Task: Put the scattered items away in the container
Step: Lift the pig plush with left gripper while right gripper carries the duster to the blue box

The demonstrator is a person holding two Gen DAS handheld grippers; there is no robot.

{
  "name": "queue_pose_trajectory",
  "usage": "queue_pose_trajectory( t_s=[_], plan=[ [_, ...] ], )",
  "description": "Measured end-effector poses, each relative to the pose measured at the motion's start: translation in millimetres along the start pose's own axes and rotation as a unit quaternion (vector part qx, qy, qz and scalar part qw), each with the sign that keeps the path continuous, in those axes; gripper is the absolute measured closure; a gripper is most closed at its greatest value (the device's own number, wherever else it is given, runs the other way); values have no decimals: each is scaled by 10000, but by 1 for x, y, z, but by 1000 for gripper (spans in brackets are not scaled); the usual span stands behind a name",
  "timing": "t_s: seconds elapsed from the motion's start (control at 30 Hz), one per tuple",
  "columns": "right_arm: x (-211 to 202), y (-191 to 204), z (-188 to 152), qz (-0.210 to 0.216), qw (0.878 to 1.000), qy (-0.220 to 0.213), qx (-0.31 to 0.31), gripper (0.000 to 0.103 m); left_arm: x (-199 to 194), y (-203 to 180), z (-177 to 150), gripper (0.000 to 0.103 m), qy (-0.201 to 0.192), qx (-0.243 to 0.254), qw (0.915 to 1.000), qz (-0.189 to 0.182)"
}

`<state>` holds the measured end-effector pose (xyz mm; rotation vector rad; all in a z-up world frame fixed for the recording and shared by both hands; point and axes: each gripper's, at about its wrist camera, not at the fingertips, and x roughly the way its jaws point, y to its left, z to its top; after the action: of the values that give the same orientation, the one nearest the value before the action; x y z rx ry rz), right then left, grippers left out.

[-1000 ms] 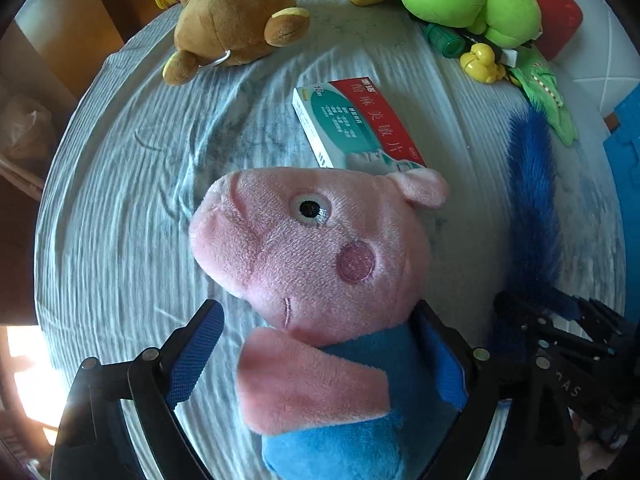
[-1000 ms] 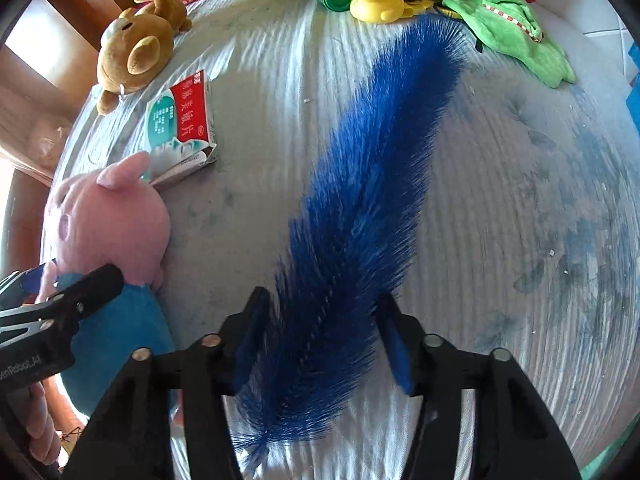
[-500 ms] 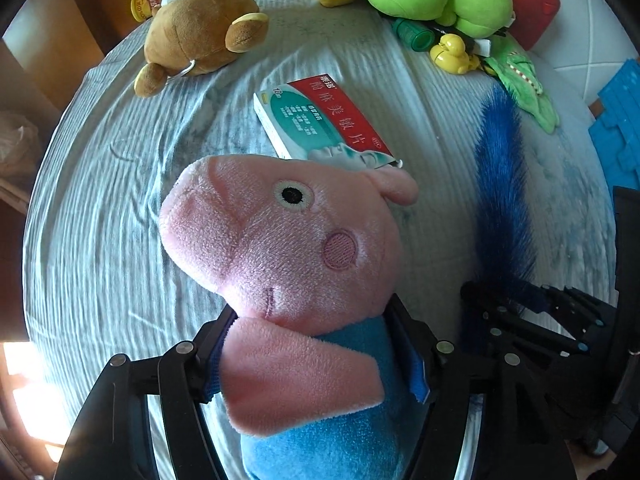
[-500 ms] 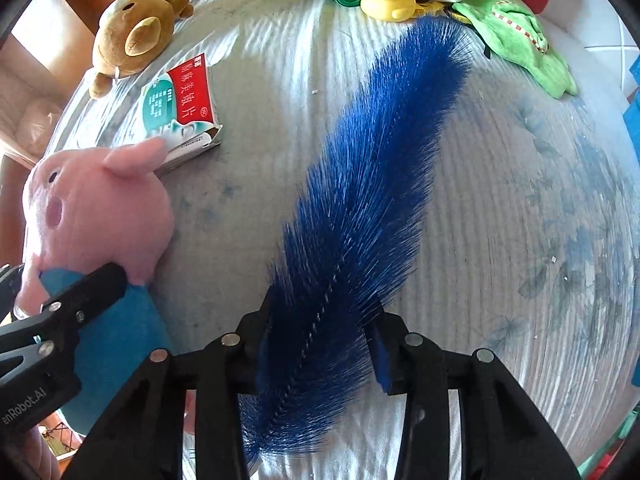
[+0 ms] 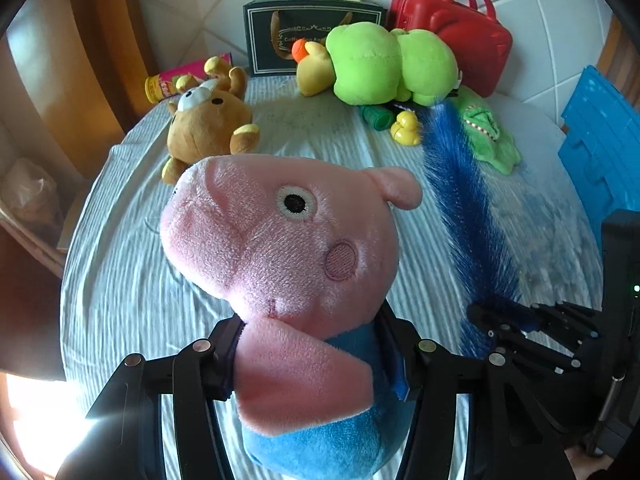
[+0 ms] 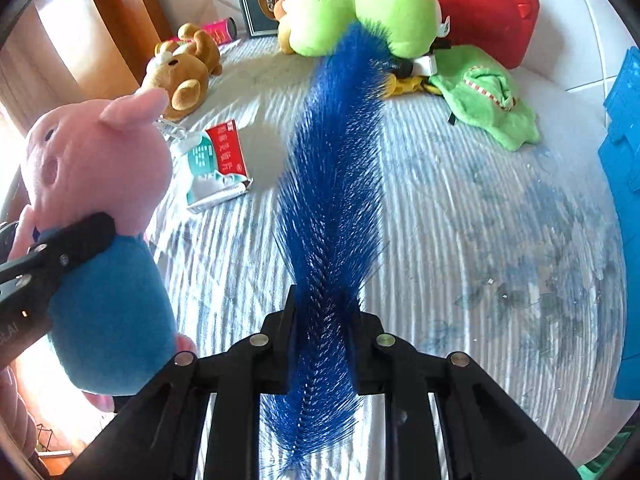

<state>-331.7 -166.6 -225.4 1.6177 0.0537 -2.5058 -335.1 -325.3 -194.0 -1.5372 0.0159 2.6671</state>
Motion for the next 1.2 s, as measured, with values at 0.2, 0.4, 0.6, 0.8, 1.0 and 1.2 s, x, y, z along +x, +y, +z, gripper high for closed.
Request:
queue_pose_trajectory(
  t_s=[0.2,0.4,0.6,0.8,1.0,1.2],
  plan=[
    [-49,-20,9,-11,9988,-472,-100,85,-33,-21,11,48,-356,78,9993,-13],
    [-102,-46,14,19,9954,-925,-255,85,-64,-54,19,48,-716,120,9974,8],
    [-149,-82,31,63,9902,-1287,-542,85,-85,-97,32,48,-937,50,9955,97],
    [-201,-116,49,-31,9847,-1586,-715,85,-110,-145,53,48,-1137,107,9934,81],
    [-257,-152,71,-257,9825,-1789,-440,85,-132,-196,88,48,-1328,549,9891,-317],
    [-330,-214,88,-697,9744,-2136,-26,85,-172,-261,131,48,-1762,887,9777,-719]
  ],
)
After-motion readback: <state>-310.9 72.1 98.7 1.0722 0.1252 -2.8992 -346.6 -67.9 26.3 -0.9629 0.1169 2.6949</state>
